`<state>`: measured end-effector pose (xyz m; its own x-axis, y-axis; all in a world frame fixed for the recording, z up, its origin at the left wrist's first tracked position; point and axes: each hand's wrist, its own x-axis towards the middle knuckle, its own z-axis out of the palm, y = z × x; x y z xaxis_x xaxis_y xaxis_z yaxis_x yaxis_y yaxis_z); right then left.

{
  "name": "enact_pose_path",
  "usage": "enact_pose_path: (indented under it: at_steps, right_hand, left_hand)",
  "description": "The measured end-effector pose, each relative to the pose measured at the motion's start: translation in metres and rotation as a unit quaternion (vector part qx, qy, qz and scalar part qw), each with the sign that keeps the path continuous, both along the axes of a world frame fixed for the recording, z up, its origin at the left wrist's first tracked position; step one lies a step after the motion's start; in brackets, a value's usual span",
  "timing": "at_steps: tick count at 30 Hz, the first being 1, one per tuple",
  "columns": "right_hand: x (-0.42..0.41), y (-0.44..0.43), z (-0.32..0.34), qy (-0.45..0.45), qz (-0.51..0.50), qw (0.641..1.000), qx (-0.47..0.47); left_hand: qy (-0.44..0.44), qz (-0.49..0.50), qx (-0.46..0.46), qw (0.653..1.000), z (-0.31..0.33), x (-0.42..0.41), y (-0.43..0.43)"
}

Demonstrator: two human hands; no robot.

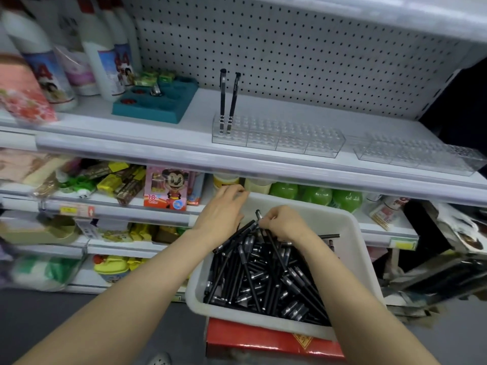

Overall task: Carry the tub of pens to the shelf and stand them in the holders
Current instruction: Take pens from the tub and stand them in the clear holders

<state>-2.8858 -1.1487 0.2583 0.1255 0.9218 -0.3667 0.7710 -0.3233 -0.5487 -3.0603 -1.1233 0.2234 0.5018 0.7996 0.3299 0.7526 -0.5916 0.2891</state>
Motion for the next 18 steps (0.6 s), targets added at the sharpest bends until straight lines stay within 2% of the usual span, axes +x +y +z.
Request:
enact_pose_path:
  at_steps: [3,5,7,13,18]
  right_hand:
    - [0.006,0.007,0.031,0.1,0.003,0.993,0.057]
    - [0.011,0.018,0.057,0.193,-0.002,0.975,0.107]
    - [0.012,0.033,0.085,0.245,-0.001,0.956,0.159]
    - [-0.001,0.076,0.148,0.24,-0.014,0.912,0.332]
    - [-0.02,0.105,0.165,0.218,-0.052,0.883,0.412]
  left_hand:
    - [-0.031,-0.001,-0.009,0.999,0.007,-0.002,0.006]
    - [-0.08,0.008,0.01,0.997,0.021,-0.006,0.013]
    - [-0.133,0.026,0.041,0.99,0.04,-0.013,0.023]
    - [-0.228,0.094,0.071,0.966,0.09,-0.034,0.068]
    - [-0.209,0.109,0.045,0.971,0.106,-0.038,0.103]
